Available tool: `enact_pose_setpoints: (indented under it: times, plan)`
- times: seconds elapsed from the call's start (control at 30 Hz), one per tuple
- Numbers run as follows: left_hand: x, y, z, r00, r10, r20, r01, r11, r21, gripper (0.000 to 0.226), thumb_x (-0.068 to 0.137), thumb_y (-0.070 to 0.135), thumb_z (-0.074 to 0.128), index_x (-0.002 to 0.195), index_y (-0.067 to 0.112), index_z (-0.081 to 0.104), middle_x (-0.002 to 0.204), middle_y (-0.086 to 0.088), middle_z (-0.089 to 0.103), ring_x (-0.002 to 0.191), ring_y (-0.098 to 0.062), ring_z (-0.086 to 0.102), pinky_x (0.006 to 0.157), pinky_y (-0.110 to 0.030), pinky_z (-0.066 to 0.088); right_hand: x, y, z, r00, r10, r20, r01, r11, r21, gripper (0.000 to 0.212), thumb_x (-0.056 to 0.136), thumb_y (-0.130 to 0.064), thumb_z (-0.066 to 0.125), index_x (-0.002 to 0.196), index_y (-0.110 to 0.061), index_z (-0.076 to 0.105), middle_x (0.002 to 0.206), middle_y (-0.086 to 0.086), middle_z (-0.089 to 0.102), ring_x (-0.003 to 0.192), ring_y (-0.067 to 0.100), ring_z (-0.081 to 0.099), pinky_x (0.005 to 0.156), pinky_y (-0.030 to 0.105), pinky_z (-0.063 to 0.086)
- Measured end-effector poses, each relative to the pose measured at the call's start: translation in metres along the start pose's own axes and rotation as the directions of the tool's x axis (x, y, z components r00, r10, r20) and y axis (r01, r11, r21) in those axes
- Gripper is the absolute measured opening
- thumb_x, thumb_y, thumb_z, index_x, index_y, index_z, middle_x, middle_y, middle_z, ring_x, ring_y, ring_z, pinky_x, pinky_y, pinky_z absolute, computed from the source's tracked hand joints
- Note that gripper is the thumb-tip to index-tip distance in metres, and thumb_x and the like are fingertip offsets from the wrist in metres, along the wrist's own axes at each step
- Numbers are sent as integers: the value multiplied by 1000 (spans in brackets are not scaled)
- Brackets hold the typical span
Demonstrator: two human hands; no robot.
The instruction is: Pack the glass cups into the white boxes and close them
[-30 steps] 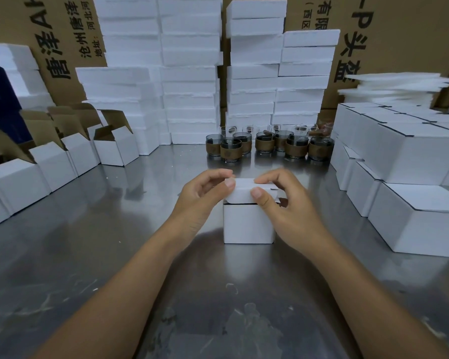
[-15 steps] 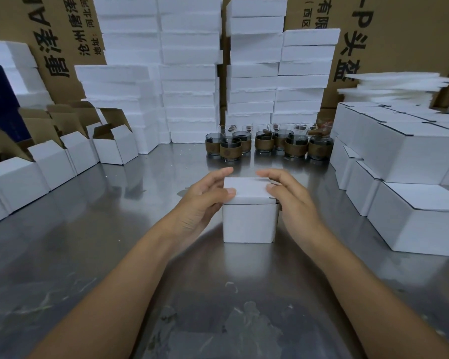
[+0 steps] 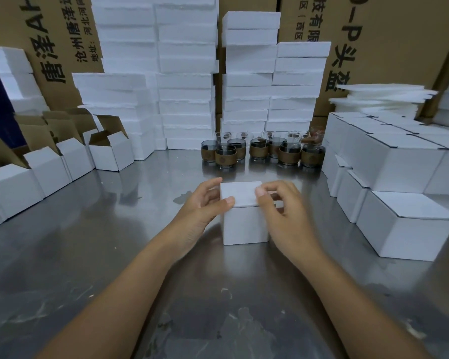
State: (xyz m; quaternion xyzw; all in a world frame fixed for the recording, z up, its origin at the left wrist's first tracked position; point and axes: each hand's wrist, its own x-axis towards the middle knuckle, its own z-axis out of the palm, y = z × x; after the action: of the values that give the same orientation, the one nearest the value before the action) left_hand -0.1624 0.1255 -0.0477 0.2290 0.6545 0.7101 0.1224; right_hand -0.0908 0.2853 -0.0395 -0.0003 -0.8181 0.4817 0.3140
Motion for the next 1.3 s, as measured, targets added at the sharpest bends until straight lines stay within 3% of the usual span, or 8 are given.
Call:
enact_pose_setpoints:
  times: [0.17,0.3,0.4,0.6,0.7,0.83,1.07,1.3]
  plan:
    - [2,-2,-1,1000,-3,-21,4,1000,25,77,54,57,77,123,35,51,128,4,57,121,-15,53,108,-40,37,-14,-5,7,990,25,140,0,985,-173,64,73,-41,74,126,-32,40,125,-16,33,113,-3,37,91,20,38]
    - [1,-3,2,999,34,-33,-34,999,1,65,57,60,77,113,34,58,115,7,64,112,-11,58,92,-28,47,-22,-12,22,996,87,14,-80,958,-275,90,64,-47,78,134,-31,24,130,-9,26,118,10,34,89,25,40]
    - [-2,3,4,1000,18,-15,-19,998,-60,54,64,59,65,108,28,63,106,7,69,103,-11,62,78,-23,47,-25,-15,25,993,106,-58,-117,962,-248,88,63,-42,77,132,-30,24,120,-10,28,114,10,36,82,22,38]
    - [-5,9,3,1000,-14,-28,10,988,-157,55,74,50,50,116,17,58,99,-6,68,97,-20,67,85,-33,49,-26,-33,-27,991,48,-128,-57,996,-66,79,58,-31,78,125,-31,37,117,-11,43,100,3,44,74,12,37]
    - [-5,8,2,999,-16,-39,10,989,-151,41,83,42,48,113,17,59,94,-4,68,94,-20,68,82,-33,49,-22,-48,-77,961,-16,-276,-2,998,-64,76,54,-37,75,121,-32,39,117,-7,47,103,6,48,87,17,43]
    - [-8,5,4,999,-9,-37,4,992,-127,36,82,38,51,109,16,60,89,-3,68,90,-19,68,82,-34,48,-20,-47,-135,931,-49,-361,-9,987,-158,74,61,-39,76,124,-32,37,126,-4,45,113,16,49,97,42,47]
    - [-12,6,7,997,-10,-74,0,991,-133,33,79,31,55,105,12,61,90,-9,63,86,-24,65,79,-34,49,-8,-10,-180,879,-35,-475,-113,954,-279,78,65,-36,82,129,-26,38,131,0,43,109,14,44,81,22,37]
    - [-15,5,10,994,-7,-109,-4,995,-96,15,94,15,48,102,12,61,87,-8,62,83,-23,62,76,-28,46,-2,9,-184,887,6,-462,-168,936,-309,81,67,-43,81,132,-25,36,132,2,43,107,15,44,80,28,38]
